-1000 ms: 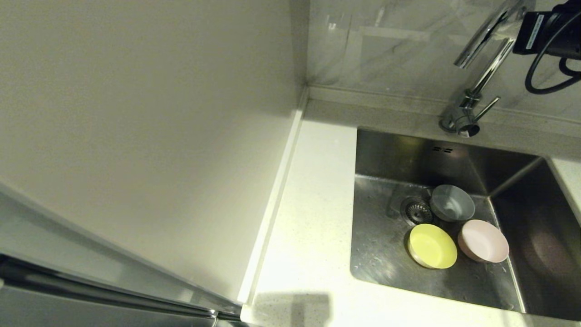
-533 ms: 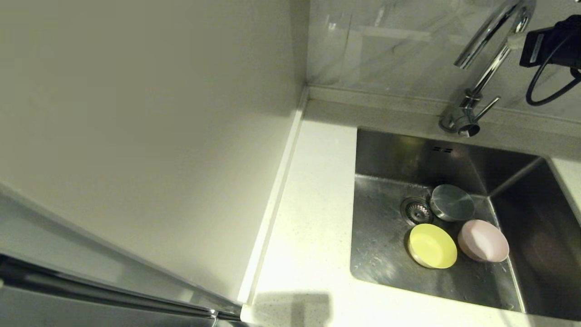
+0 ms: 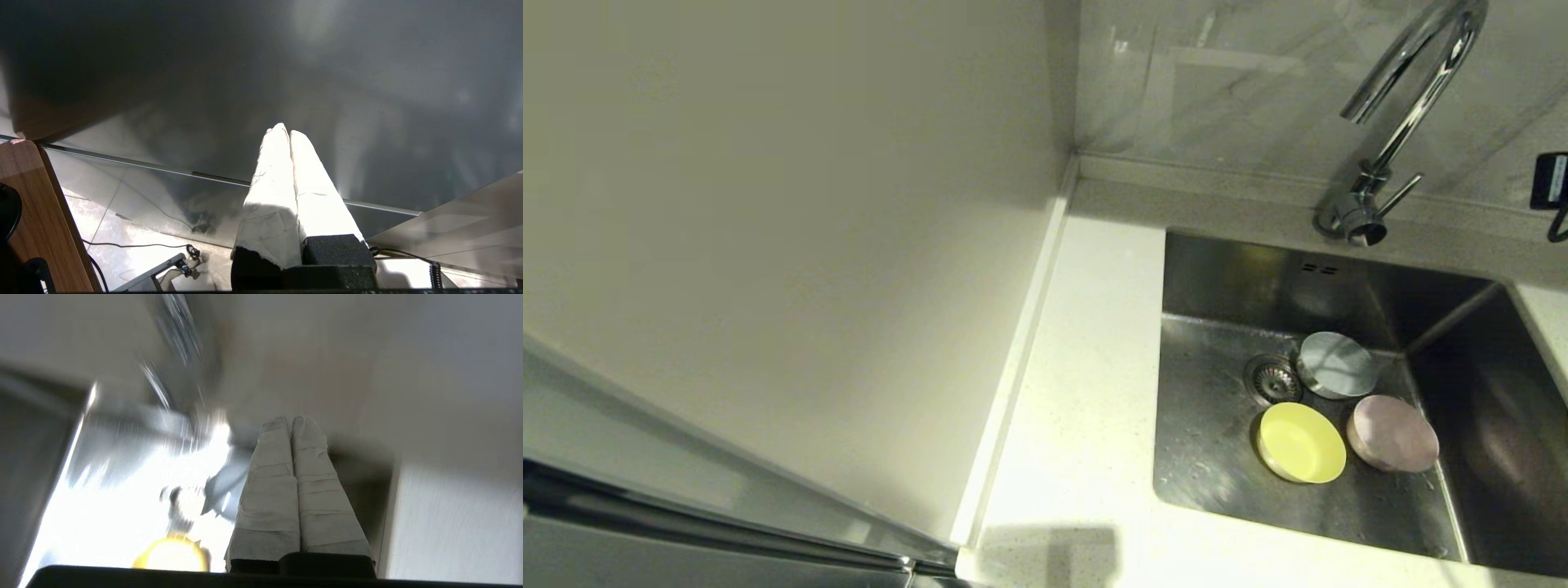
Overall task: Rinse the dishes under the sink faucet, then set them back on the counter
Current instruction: Turn on the faucet
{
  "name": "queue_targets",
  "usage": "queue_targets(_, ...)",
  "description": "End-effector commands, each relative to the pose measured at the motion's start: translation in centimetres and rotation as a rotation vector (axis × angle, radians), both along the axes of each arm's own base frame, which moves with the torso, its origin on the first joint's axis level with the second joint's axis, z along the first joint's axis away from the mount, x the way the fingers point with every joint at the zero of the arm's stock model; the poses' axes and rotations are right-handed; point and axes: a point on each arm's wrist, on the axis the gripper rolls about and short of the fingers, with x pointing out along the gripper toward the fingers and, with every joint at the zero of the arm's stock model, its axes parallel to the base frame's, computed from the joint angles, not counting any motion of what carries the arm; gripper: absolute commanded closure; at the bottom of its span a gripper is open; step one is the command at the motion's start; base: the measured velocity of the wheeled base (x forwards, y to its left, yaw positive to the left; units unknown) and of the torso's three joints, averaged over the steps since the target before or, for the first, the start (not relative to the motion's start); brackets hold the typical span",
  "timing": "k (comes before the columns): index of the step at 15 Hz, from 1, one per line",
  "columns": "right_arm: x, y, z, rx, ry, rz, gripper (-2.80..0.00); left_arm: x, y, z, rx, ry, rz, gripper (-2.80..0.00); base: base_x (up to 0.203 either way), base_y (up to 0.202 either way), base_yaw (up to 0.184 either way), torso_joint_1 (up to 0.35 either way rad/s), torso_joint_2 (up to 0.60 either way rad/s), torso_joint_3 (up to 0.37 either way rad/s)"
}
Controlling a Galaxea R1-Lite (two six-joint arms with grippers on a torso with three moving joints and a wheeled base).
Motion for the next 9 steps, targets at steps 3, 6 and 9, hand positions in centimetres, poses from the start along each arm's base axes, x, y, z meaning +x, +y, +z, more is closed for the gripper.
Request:
queue_targets(3, 0.6, -4.1, -5.1, 0.273, 0.201, -0.026, 0.0, 0.0, 0.0, -0.1, 0.0, 0.003, 0.0, 0.0, 0.0, 0.0, 0.0, 0.0, 0.0, 0.0)
queue_targets(6, 4.3, -6.4, -9.2, 0.505, 0.246, 0.015, 0.0, 0.0, 0.0, -0.1, 0.0, 0.003, 0.0, 0.0, 0.0, 0.0, 0.0, 0.0, 0.0, 0.0)
queue_targets(9, 7.1, -8.0, -10.9, 0.764, 0.213, 0.097, 0.0, 0.0, 0.0, -0.1, 0.0, 0.003, 0.0, 0.0, 0.0, 0.0, 0.0, 0.0, 0.0, 0.0)
